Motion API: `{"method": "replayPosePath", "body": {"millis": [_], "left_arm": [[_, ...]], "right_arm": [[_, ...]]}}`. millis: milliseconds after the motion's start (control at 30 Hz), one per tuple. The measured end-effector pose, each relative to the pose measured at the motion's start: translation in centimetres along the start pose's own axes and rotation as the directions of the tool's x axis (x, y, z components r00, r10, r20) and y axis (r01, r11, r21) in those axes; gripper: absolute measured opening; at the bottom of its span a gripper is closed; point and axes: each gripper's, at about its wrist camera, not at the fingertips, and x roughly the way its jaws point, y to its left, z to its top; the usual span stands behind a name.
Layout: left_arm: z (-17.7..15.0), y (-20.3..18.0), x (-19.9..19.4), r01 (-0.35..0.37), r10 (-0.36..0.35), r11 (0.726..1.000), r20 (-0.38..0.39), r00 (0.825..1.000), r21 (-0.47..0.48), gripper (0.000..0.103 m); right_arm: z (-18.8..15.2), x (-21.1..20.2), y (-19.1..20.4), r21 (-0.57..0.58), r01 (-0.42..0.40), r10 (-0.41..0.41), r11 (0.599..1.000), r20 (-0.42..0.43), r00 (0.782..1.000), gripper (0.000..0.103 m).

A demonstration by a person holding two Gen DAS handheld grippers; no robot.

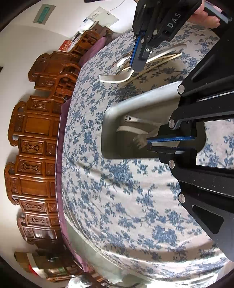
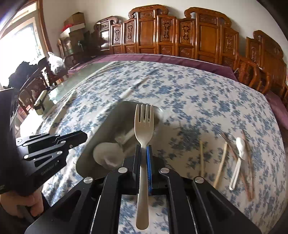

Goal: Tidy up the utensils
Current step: 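Release the steel spoon into the tray with the left tool while the right tool carries the white fork, then lower the white plastic fork into the grey tray and open the right tool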

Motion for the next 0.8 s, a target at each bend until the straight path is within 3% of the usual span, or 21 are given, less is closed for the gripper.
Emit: {"method": "replayPosePath", "body": {"millis": [67, 500, 800], "left_arm": [[0.0, 0.6, -0.3, -0.01, 0.01, 1.0, 0.008, 1.0, -0.001, 0.012], [-0.1, 3.6, -0.9, -0.06, 0.06, 0.998, 0.018, 0.998, -0.005, 0.013], [-0.1, 3.9, -0.7, -0.061, 0.061, 0.998, 0.012, 0.998, -0.008, 0.013]], "right_arm": [[0.5, 0.7, 0.8, -0.006, -0.019, 0.019, 1.0, 0.0, 1.0, 0.008], [2.3, 6.1, 3.2, -0.012, -0.046, 0.046, 0.999, -0.051, 0.998, 0.008], [1.5, 7.9, 3.6, -0.015, -0.069, 0.068, 0.997, -0.085, 0.994, 0.008]]}}
